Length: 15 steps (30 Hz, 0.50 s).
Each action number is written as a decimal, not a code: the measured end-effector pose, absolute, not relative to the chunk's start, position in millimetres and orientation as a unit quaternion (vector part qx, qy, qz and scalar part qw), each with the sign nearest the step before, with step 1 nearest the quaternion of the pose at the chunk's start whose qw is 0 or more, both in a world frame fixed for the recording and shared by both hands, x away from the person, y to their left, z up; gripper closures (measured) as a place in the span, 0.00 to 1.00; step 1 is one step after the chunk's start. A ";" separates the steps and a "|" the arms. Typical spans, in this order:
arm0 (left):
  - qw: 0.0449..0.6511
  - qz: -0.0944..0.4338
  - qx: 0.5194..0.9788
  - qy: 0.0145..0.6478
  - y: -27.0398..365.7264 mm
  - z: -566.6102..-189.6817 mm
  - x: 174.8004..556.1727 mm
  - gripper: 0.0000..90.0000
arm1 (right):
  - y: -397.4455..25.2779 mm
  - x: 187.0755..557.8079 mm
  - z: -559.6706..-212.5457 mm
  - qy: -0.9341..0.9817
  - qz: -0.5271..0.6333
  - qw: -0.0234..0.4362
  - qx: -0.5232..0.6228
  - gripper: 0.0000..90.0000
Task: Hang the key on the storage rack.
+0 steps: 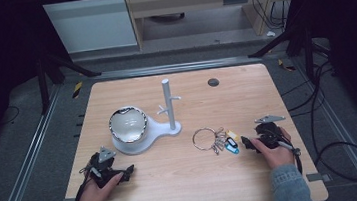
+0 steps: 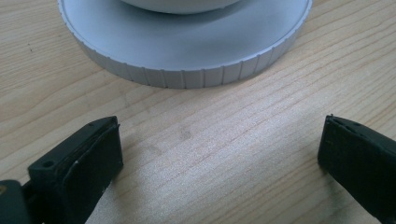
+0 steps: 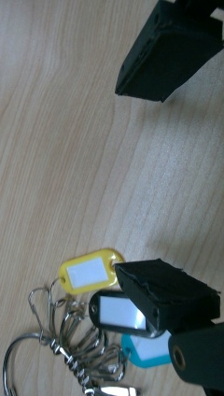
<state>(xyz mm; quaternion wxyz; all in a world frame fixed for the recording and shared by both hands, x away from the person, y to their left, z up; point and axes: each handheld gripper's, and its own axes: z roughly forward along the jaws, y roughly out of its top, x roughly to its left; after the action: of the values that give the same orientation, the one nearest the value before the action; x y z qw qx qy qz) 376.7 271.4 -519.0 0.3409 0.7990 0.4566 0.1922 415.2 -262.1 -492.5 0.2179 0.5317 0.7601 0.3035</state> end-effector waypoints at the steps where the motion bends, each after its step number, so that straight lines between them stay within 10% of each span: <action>1: 0.341 0.192 0.799 0.457 271.3 -519.0 376.7 0.00 | -262.1 415.2 -492.5 0.760 0.304 0.218 0.532 0.15; 15: 0.341 0.192 0.798 0.458 271.0 -519.0 376.6 0.00 | -251.0 417.2 -451.6 0.813 0.267 0.185 0.482 0.27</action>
<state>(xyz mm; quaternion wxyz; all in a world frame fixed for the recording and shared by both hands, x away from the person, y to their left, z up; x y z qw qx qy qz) 376.6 271.0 -519.0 0.3407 0.7982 0.4583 0.1918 417.2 -251.0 -451.6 0.1850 0.4823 0.8134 0.2674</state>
